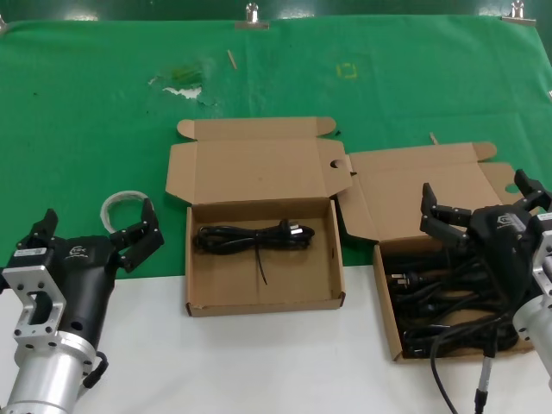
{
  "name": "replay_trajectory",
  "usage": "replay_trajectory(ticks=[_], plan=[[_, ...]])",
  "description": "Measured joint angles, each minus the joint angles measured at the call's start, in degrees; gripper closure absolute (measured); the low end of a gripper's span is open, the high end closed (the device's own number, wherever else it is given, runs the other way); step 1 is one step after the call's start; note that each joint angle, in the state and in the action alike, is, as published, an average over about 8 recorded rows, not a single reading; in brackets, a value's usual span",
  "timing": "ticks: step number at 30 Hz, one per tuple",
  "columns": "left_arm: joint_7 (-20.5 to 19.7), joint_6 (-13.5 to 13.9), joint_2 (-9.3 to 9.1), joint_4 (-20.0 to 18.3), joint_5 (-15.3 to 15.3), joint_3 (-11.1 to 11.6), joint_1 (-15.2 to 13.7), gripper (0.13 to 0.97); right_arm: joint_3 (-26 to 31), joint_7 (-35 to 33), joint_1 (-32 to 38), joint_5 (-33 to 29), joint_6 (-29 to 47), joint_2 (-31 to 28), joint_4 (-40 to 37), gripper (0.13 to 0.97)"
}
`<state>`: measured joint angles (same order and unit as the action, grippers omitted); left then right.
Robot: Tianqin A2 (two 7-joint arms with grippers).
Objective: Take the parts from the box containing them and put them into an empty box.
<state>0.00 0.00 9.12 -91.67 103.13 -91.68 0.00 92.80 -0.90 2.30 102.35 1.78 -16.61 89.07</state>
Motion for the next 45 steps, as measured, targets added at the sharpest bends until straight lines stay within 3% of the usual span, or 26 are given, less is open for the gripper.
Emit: replay_trajectory(ticks=[45], plan=[[0.00, 0.00, 0.00, 0.00, 0.00, 0.00, 0.00, 0.132, -0.03, 0.01, -0.05, 0.02, -0.04, -0.01, 0.06, 0.129]])
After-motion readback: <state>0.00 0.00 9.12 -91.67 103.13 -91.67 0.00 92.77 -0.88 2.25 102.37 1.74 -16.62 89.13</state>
